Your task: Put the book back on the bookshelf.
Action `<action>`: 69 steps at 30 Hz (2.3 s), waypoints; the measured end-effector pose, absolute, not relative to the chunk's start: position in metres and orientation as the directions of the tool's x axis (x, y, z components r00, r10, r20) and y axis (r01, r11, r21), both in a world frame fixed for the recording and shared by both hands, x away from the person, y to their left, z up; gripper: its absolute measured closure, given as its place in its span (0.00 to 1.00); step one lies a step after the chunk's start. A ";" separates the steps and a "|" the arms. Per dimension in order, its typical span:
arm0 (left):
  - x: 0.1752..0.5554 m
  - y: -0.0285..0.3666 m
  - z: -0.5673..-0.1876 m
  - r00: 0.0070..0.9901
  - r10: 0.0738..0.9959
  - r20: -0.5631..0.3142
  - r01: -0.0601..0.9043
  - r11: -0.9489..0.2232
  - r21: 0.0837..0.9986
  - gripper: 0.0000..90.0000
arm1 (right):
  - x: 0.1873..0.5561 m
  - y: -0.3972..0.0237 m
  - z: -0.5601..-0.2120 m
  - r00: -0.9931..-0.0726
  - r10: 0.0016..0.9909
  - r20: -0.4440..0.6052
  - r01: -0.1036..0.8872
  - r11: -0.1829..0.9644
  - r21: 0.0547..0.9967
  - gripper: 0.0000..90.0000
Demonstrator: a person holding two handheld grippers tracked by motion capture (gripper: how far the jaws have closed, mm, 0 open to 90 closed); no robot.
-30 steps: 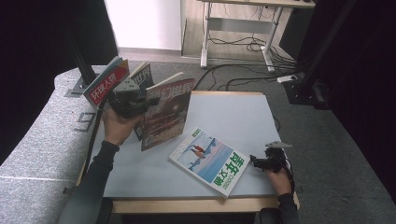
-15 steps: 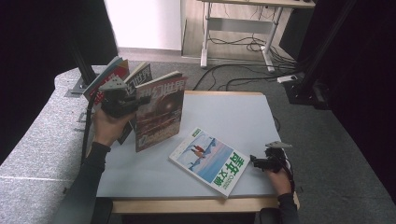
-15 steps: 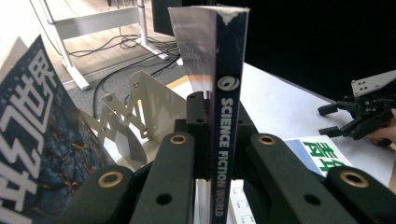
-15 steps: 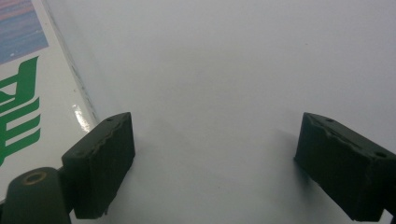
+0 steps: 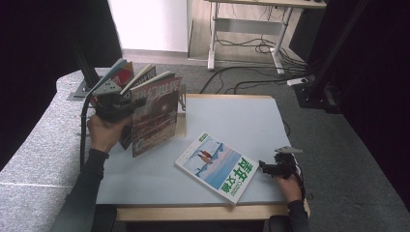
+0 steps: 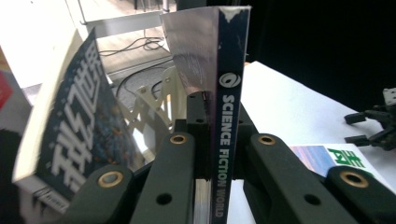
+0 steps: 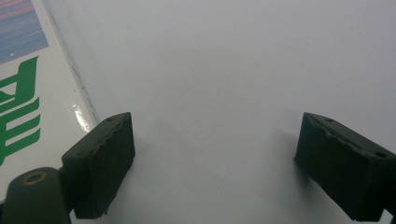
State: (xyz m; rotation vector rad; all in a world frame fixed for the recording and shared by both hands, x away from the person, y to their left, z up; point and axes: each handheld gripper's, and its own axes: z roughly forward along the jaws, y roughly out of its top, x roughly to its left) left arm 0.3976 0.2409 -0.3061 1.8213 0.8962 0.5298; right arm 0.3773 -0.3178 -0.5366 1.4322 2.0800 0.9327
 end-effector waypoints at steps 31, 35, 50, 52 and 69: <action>0.419 0.254 -0.327 0.486 0.872 -0.049 0.339 -0.137 0.931 0.93 | 0.377 -0.318 -0.537 -0.363 0.932 0.018 0.633 0.232 0.738 0.12; 0.424 0.248 -0.332 0.478 0.877 -0.047 0.324 -0.127 0.938 0.93 | 0.377 -0.318 -0.537 -0.362 0.932 0.018 0.633 0.232 0.738 0.12; 0.424 0.262 -0.337 0.501 0.863 -0.057 0.400 -0.173 0.900 0.92 | 0.377 -0.318 -0.537 -0.362 0.932 0.016 0.632 0.233 0.739 0.12; 0.424 0.264 -0.337 0.506 0.860 -0.063 0.414 -0.178 0.893 0.91 | 0.377 -0.318 -0.537 -0.362 0.932 0.016 0.632 0.232 0.739 0.12; 0.420 0.264 -0.336 0.537 0.842 -0.046 0.498 -0.273 0.823 0.87 | 0.377 -0.318 -0.537 -0.361 0.932 0.018 0.633 0.231 0.739 0.12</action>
